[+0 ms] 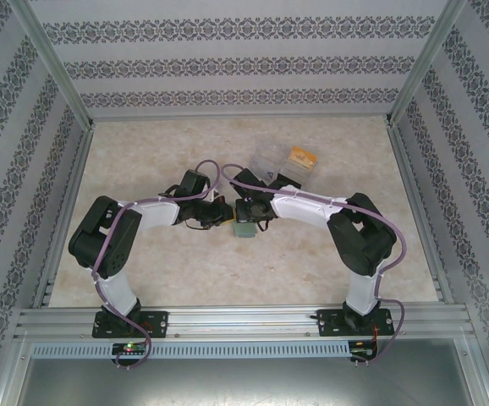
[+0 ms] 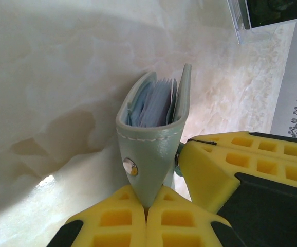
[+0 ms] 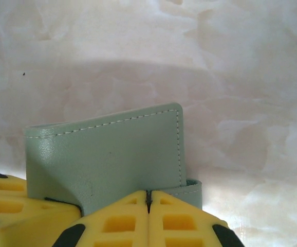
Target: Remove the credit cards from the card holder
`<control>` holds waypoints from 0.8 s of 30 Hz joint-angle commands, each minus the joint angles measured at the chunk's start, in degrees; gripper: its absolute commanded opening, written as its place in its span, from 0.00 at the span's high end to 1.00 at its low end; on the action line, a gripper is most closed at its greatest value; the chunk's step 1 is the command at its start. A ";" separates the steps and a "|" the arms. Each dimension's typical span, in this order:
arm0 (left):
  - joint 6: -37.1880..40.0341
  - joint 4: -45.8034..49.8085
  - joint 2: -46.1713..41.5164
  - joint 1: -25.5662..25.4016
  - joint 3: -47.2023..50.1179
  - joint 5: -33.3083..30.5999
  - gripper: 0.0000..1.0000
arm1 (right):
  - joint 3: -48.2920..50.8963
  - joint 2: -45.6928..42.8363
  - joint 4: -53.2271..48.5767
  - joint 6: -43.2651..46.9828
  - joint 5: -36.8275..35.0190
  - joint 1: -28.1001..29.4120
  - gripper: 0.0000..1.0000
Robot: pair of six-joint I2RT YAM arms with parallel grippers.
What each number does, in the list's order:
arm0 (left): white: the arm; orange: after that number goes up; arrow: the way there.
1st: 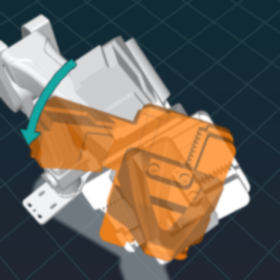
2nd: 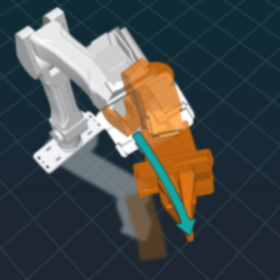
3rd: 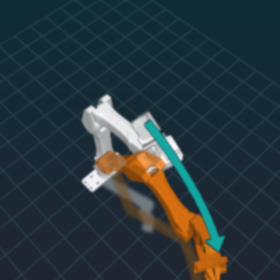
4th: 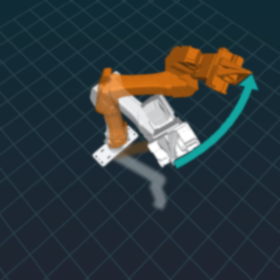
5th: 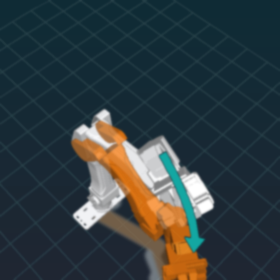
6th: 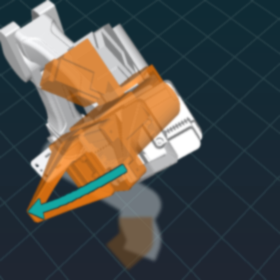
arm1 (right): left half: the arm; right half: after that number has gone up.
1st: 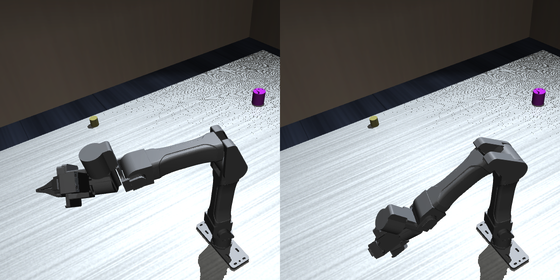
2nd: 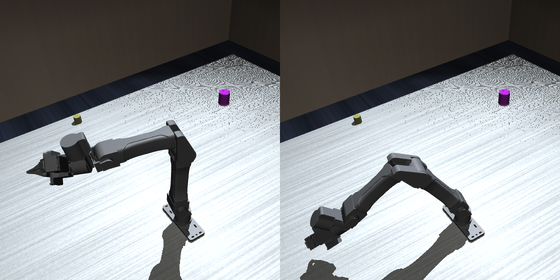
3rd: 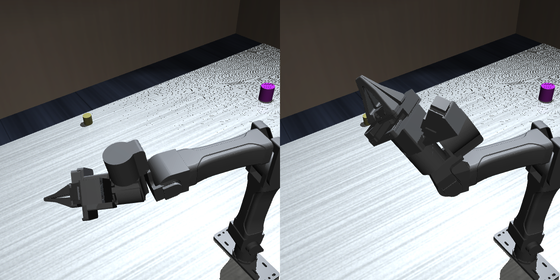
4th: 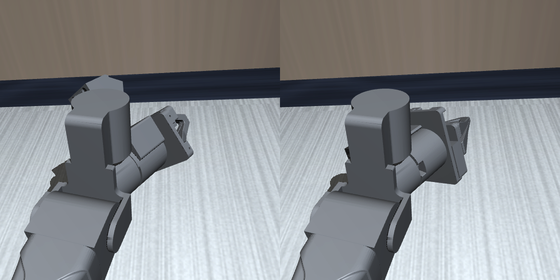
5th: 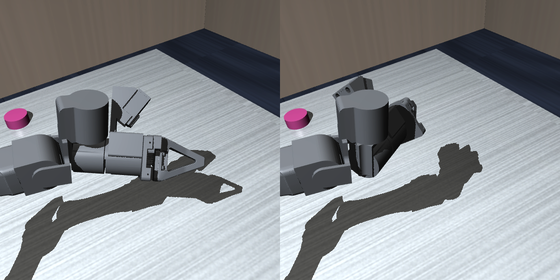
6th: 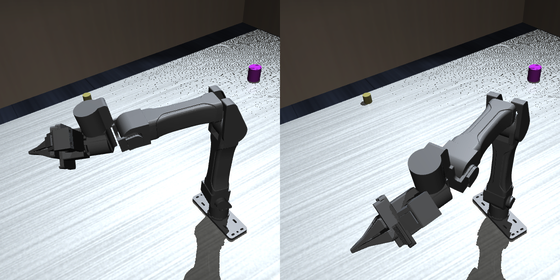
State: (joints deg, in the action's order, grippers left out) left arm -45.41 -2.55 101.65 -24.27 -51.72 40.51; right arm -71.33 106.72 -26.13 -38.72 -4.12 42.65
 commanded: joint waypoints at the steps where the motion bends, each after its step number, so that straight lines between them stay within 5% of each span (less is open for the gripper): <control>1: 1.49 3.60 0.32 0.44 -1.11 -1.81 1.00 | 2.23 -1.40 -4.43 -2.16 -5.35 -0.53 1.00; 24: 0.85 5.87 2.52 0.74 -2.56 -0.61 1.00 | 7.77 -5.31 -7.28 -7.32 -13.68 -1.70 1.00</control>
State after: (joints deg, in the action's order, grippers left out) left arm -45.19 -0.80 103.35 -24.67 -54.15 42.70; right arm -65.45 101.65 -23.14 -44.71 -7.53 42.65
